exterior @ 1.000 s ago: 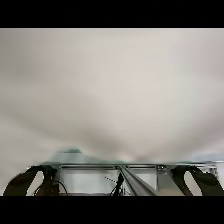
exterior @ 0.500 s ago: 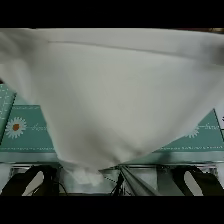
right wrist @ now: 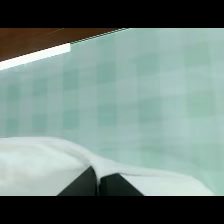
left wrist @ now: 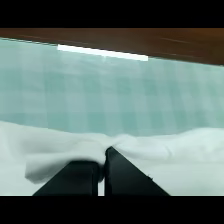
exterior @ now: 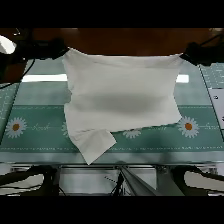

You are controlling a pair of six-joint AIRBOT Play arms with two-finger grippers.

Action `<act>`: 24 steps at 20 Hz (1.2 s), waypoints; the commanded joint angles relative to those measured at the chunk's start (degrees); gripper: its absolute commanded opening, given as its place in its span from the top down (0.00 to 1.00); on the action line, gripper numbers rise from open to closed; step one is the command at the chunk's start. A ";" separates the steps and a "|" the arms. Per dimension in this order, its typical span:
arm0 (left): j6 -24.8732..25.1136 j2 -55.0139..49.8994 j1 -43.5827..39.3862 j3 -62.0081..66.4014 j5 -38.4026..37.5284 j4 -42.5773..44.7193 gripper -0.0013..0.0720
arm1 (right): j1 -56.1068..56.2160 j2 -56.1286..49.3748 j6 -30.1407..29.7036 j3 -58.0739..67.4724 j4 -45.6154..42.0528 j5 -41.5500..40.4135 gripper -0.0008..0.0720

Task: Fold the shirts.

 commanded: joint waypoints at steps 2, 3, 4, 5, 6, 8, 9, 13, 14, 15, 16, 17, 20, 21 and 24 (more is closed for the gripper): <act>-1.53 -9.49 -1.05 0.70 3.87 -7.30 0.94 | 0.00 -18.10 1.73 10.95 13.68 -1.33 0.96; -1.53 -10.12 -1.05 0.70 1.86 -7.43 0.81 | 0.00 -20.15 2.38 12.24 16.26 -0.94 0.91; -1.42 -10.36 -0.87 0.70 -1.09 -6.93 0.37 | -0.24 -21.24 2.34 12.79 18.58 -0.31 0.56; -1.27 -10.29 -0.24 0.74 -4.83 -5.86 0.03 | -0.83 -21.55 2.16 12.81 20.13 0.59 0.11; -1.27 -10.05 1.25 1.09 -10.36 -4.00 0.02 | -1.75 -21.33 1.75 12.81 20.41 2.54 0.13; -1.31 -9.46 6.21 1.81 -25.46 0.52 0.02 | -5.38 -20.13 -0.13 12.81 19.96 10.05 0.13; -1.05 -8.87 9.05 1.29 -32.87 3.96 0.02 | -7.93 -19.21 -1.88 12.81 19.43 15.23 0.13; 0.02 1.86 19.12 -14.86 -39.71 10.58 0.02 | -15.74 -11.91 -9.29 9.38 3.61 30.67 0.14; 0.44 6.21 21.18 -21.75 -37.53 10.58 0.02 | -18.10 -8.13 -7.80 4.55 1.95 27.06 0.14; 0.46 9.94 22.51 -28.13 -35.23 10.05 0.02 | -20.04 -4.37 -7.65 -1.38 3.56 22.53 0.14; 0.46 13.16 23.41 -34.21 -33.09 8.22 0.02 | -21.31 -0.31 -7.78 -8.63 5.73 17.59 0.14; 0.63 16.06 23.67 -40.17 -30.58 5.31 0.02 | -21.53 3.37 -8.63 -15.32 7.21 13.75 0.14; 0.44 25.38 23.47 -53.42 -23.85 -2.34 0.02 | -20.65 12.92 -13.00 -33.07 10.97 9.07 0.14; -0.28 27.89 23.47 -56.43 -22.93 -2.73 0.02 | -20.63 15.23 -13.90 -36.94 11.17 9.16 0.14; 1.77 30.73 23.47 -62.73 -24.41 -7.69 0.02 | -20.63 21.86 -14.69 -45.22 12.72 6.49 0.14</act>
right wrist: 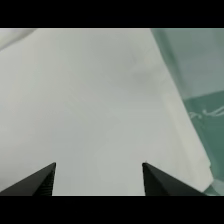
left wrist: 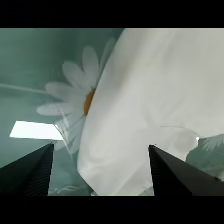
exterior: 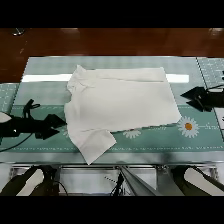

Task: Fold the shirts.

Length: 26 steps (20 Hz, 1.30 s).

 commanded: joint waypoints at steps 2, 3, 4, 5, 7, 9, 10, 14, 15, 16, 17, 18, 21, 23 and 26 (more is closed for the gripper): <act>2.56 4.24 0.37 -10.38 1.46 -7.39 0.02 | -0.22 9.03 -2.12 -11.45 3.87 -4.44 0.14; 3.45 4.22 0.37 -11.47 1.95 -8.61 0.02 | -0.22 9.22 -2.14 -11.45 3.89 -3.82 0.14; 3.63 4.22 0.35 -12.33 2.38 -9.77 0.02 | -0.22 9.20 -2.14 -11.45 3.85 -3.39 0.14; 5.14 4.22 0.22 -12.85 2.36 -10.93 0.03 | -0.22 9.22 -2.12 -11.45 3.80 -2.93 0.14; 5.99 4.22 -0.68 -12.94 3.02 -10.99 0.02 | -0.22 9.22 -2.10 -11.45 3.80 -2.34 0.14; 5.95 4.20 -2.29 -12.96 6.69 -11.08 0.03 | -0.22 9.20 -2.08 -11.45 3.80 -1.90 0.14; 5.97 4.20 -3.82 -12.96 9.18 -11.72 0.03 | -0.22 9.20 -2.05 -11.45 3.80 -1.90 0.14; 5.35 2.73 -14.40 -12.90 17.68 -12.55 0.26 | -0.24 9.20 -0.87 -11.43 3.78 -2.93 0.14; 5.44 2.47 -15.93 -12.72 18.21 -12.52 0.87 | -0.68 9.22 -0.35 -11.30 3.21 -4.00 0.14; 6.03 2.58 -16.46 -12.33 18.12 -12.48 0.94 | -1.73 9.20 0.92 -10.82 1.05 -4.76 0.14; 6.64 2.62 -16.33 -11.69 17.27 -12.48 0.94 | -3.43 9.20 3.52 -10.32 -2.86 -5.60 0.14; 7.06 2.64 -16.04 -10.82 16.46 -12.50 0.94 | -5.22 9.16 5.95 -10.32 -6.56 -5.88 0.14; 7.02 2.89 -16.00 -8.46 16.22 -12.52 0.94 | -7.89 8.04 11.56 -10.97 -16.63 -3.61 0.14; 7.02 2.86 -16.00 -7.37 16.24 -12.55 0.94 | -7.82 5.29 10.01 -11.56 -15.45 -1.75 0.14; 6.82 2.86 -16.00 -7.08 16.20 -12.98 0.94 | -5.70 -0.26 7.30 -10.97 -10.88 -2.56 0.14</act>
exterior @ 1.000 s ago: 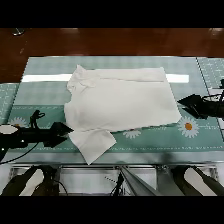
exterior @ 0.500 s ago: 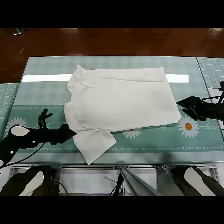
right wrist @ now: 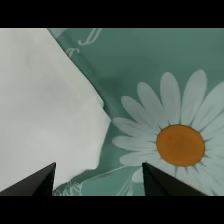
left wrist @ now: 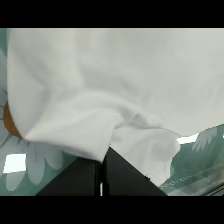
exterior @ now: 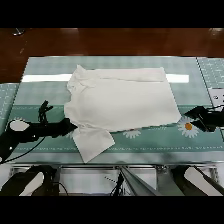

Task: Fold the shirts.

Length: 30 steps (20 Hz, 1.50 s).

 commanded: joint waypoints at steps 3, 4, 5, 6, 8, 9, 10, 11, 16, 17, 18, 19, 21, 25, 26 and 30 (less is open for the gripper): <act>-0.07 0.04 -0.13 0.74 0.11 -0.37 0.94 | 5.01 -10.36 -2.23 2.29 3.82 -0.33 0.14; -0.07 0.04 -0.13 0.74 0.11 -0.37 0.94 | 6.25 -12.13 -2.19 3.21 4.61 -0.92 0.14; -0.04 0.04 -0.13 0.74 0.11 -0.37 0.94 | 7.43 -13.88 -2.21 4.35 5.68 -1.38 0.14; -0.04 0.04 -0.13 0.74 0.11 -0.37 0.94 | 8.70 -15.28 -2.19 5.53 5.97 -1.70 0.14; -0.04 0.04 -0.13 0.74 0.61 -0.37 0.94 | 11.96 -17.66 -2.05 7.87 6.16 -2.16 0.14; -0.04 0.02 -0.13 0.74 1.07 -0.37 0.94 | 13.64 -18.71 -1.66 8.98 6.19 -2.62 0.17; -0.04 0.04 -0.13 0.74 1.49 -0.42 0.94 | 15.17 -19.63 -1.33 10.10 6.19 -2.75 0.33; -0.04 0.04 -0.13 0.79 1.77 -0.79 0.94 | 16.65 -20.46 -1.44 11.50 6.49 -2.62 0.74; 0.66 0.09 4.55 17.73 -1.33 -2.69 0.94 | 22.01 -18.99 -1.20 32.68 6.56 6.40 0.96; 0.70 0.07 6.19 26.08 -1.40 -4.11 0.94 | 22.97 -17.66 -0.68 40.06 6.69 6.62 0.96; 1.27 -0.02 7.19 34.82 -1.36 -4.90 0.94 | 24.04 -16.20 0.11 48.85 6.58 6.51 0.96; 1.27 -0.31 7.76 44.81 -1.40 -4.81 0.94 | 24.98 -15.02 1.20 57.29 6.47 6.29 0.96; 1.25 -0.52 8.02 62.69 -1.90 -3.13 0.94 | 26.47 -12.33 3.58 73.22 4.31 5.64 0.96; -5.07 0.11 8.02 89.55 -14.45 15.47 0.94 | 26.99 -0.33 6.45 84.28 -4.90 4.61 0.96; -7.10 0.59 8.02 94.18 -18.97 21.09 0.95 | 26.99 3.58 6.54 84.26 -7.87 5.86 0.96; -9.14 5.99 8.00 100.30 -28.37 30.64 0.94 | 26.99 15.52 6.95 84.26 -11.58 14.43 0.96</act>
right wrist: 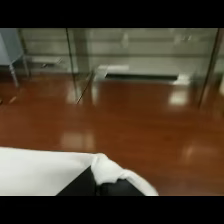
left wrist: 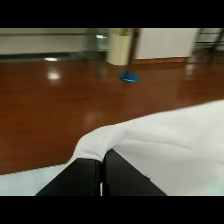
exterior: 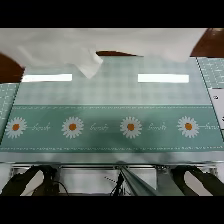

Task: Fold the shirts.

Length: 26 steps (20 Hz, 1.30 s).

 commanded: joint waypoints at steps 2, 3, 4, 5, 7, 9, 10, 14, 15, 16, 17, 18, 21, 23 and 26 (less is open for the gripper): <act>-3.04 6.86 -0.02 6.64 -10.08 9.20 0.95 | 0.17 11.98 1.99 1.86 -5.81 9.97 0.96; -3.34 8.50 -0.04 6.64 -10.25 9.27 0.94 | 0.17 13.55 3.08 1.86 -7.37 11.89 0.96; -3.45 10.10 -0.04 6.60 -10.32 9.35 0.94 | 0.17 14.73 4.09 1.86 -9.01 13.44 0.96; -3.54 11.72 -0.02 5.70 -10.38 9.35 0.94 | 0.17 15.69 5.49 1.84 -10.29 14.80 0.96; -3.52 14.80 -0.02 1.09 -11.32 9.38 0.94 | 0.17 17.62 6.75 -0.33 -10.43 16.61 0.96; -3.56 17.44 -0.02 -6.12 -13.00 9.33 0.94 | 0.17 18.91 7.41 -4.76 -10.38 20.06 0.96; -3.56 18.45 -0.02 -10.56 -13.09 9.27 0.94 | 0.17 19.19 7.54 -7.63 -10.32 21.27 0.96; -1.84 17.81 -0.02 -28.11 -10.78 6.49 0.94 | 0.17 19.19 7.41 -23.26 -9.18 17.44 0.96; 1.73 16.33 -0.02 -31.87 -8.35 6.27 0.94 | 0.17 19.19 7.19 -28.33 -8.37 14.43 0.96; 2.25 13.97 -0.02 -35.04 -5.66 5.57 0.94 | 0.17 18.95 6.73 -32.96 -7.87 12.11 0.96; 2.29 10.97 -0.02 -37.05 -3.65 3.72 0.94 | 0.17 18.18 6.64 -37.59 -7.76 10.21 0.96; 2.32 7.23 -0.04 -38.29 -1.84 1.05 0.94 | 0.17 16.94 6.14 -41.44 -7.58 8.02 0.96; 4.46 -5.11 -1.68 -38.58 5.20 -4.94 0.94 | 0.17 8.94 3.82 -48.89 -6.49 -1.57 0.96; 4.48 -13.75 -5.09 -38.42 12.48 -4.87 0.94 | 0.17 0.20 2.21 -49.13 -4.37 -7.74 0.96; 4.37 -25.97 -8.57 -37.35 22.05 -4.87 0.94 | 0.17 -14.05 1.46 -46.97 -1.27 -16.81 0.96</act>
